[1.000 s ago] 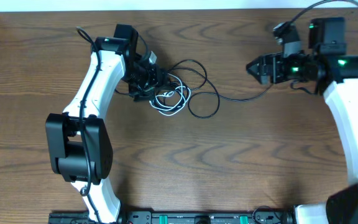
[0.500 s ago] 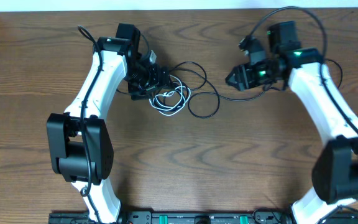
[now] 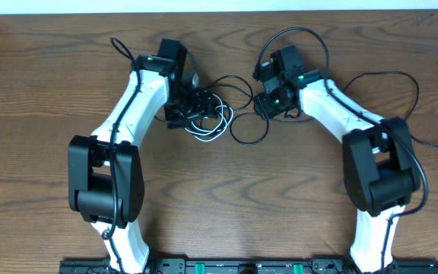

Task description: Untangle cables

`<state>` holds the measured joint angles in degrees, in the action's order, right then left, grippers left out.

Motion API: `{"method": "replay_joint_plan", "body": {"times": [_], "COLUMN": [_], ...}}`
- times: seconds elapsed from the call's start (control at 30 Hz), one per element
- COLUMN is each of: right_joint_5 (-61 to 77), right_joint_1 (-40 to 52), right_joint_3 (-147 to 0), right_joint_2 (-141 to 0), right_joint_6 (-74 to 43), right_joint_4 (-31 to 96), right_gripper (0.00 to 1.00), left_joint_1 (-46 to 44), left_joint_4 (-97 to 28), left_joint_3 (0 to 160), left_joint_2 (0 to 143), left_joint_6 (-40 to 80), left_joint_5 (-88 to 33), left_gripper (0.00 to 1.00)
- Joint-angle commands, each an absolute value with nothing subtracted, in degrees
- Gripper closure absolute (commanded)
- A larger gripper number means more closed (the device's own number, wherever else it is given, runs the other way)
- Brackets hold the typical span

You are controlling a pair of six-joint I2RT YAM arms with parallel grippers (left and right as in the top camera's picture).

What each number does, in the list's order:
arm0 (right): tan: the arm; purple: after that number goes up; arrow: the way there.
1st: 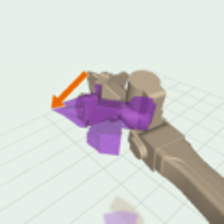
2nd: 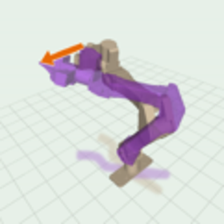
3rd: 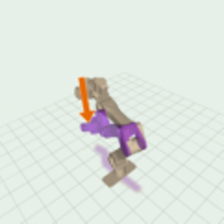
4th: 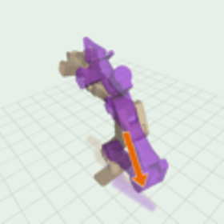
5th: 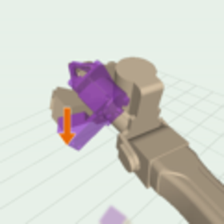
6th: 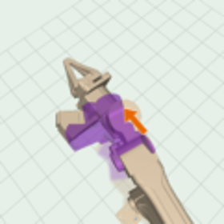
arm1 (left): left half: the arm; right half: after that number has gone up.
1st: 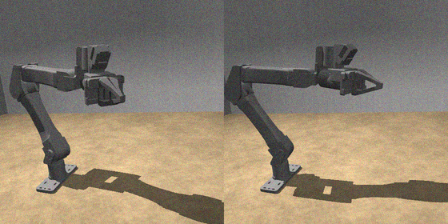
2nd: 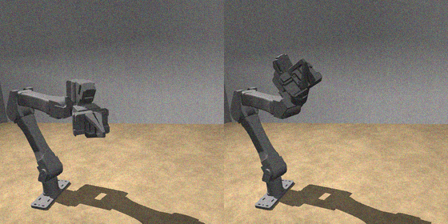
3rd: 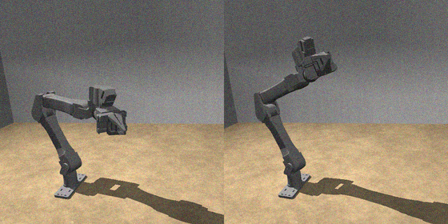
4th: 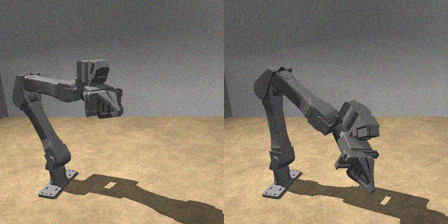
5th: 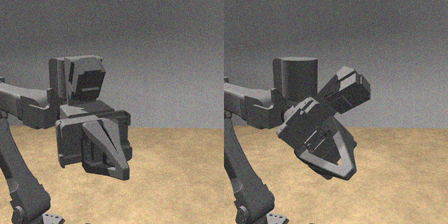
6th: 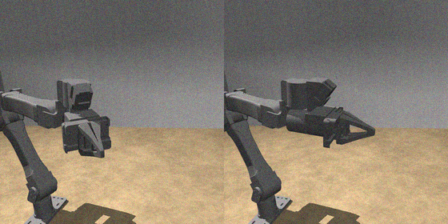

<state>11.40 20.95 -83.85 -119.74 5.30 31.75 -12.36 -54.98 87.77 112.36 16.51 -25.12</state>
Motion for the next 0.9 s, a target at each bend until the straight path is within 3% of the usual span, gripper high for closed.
{"method": "replay_joint_plan", "body": {"times": [0.0, 0.1, 0.43, 0.57, 0.67, 0.77, 0.87], "right_joint_5": [6.9, 6.9, 6.7, 0.4, -5.9, -9.6, -10.0], "right_joint_1": [21.2, 21.1, 21.4, 21.2, 20.7, 20.2, 19.4], "right_joint_3": [-84.6, -84.6, -84.2, -83.8, -83.5, -83.4, -83.4], "right_joint_2": [-121.5, -122.3, -122.3, -122.3, -122.3, -122.3, -122.3], "right_joint_6": [6.3, 6.3, 5.7, 5.6, 5.6, 5.6, 5.6], "right_joint_4": [31.7, 34.0, 35.8, 37.0, 39.0, 40.9, 42.4], "right_gripper": [0.5, 0.56, 0.58, 0.62, 0.66, 0.8, 0.82], "left_joint_1": [-13.5, -14.9, -17.1, -18.2, -19.0, -19.4, -19.5], "left_joint_4": [-54.7, -54.5, -52.7, -52.6, -52.4, -50.7, -47.4], "left_joint_3": [87.8, 87.8, 87.4, 86.3, 85.0, 83.6, 81.6], "left_joint_2": [112.1, 112.1, 112.1, 112.1, 112.1, 112.1, 112.1], "left_joint_6": [16.8, 18.0, 19.9, 22.3, 23.7, 24.0, 23.9], "left_joint_5": [-23.7, -19.2, -18.1, -13.9, -10.5, -7.8, -6.0], "left_gripper": [0.16, 0.16, 0.16, 0.16, 0.16, 0.16, 0.16]}}
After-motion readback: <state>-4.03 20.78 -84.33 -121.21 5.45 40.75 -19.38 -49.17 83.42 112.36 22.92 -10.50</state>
